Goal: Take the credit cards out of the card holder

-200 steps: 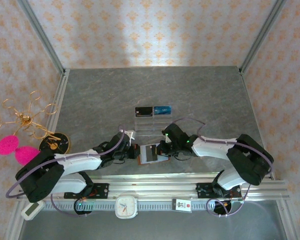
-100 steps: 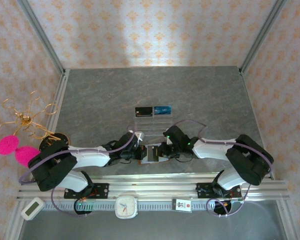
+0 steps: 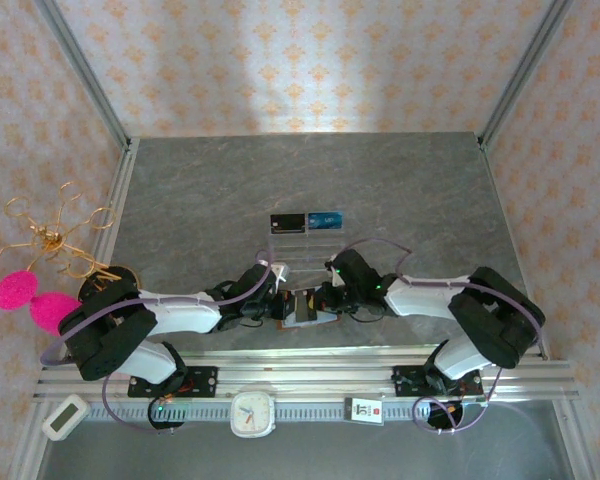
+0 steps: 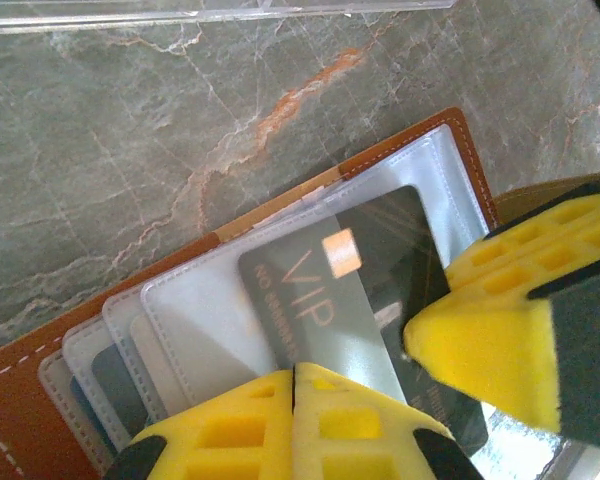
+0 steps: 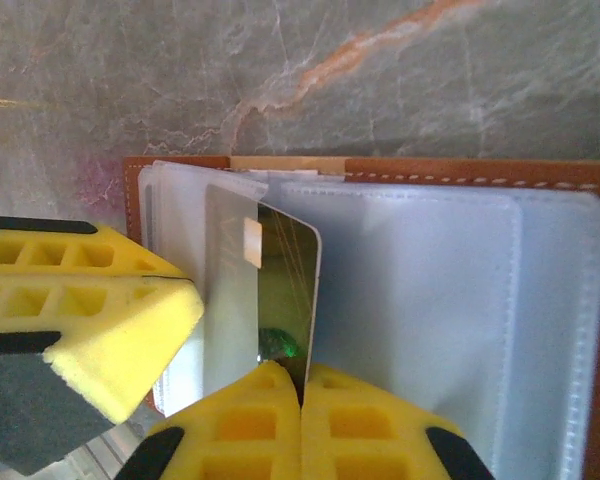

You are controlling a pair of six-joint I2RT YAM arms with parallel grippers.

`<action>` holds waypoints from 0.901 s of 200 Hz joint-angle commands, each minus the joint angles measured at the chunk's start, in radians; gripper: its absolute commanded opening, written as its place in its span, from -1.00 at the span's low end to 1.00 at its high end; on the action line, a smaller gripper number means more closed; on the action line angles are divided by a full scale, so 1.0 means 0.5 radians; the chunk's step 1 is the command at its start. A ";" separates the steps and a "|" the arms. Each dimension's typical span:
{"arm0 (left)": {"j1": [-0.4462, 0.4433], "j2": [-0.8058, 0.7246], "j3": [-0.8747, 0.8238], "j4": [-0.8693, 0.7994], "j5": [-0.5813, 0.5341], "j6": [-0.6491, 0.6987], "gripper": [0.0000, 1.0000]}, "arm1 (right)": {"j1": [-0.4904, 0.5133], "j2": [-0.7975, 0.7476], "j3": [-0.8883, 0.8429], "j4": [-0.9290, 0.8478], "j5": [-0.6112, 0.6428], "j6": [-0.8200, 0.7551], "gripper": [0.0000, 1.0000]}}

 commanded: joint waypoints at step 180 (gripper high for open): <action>0.301 -1.340 0.470 -0.726 -0.562 0.352 0.98 | -0.338 -0.116 1.463 -0.956 -0.022 -2.237 -1.00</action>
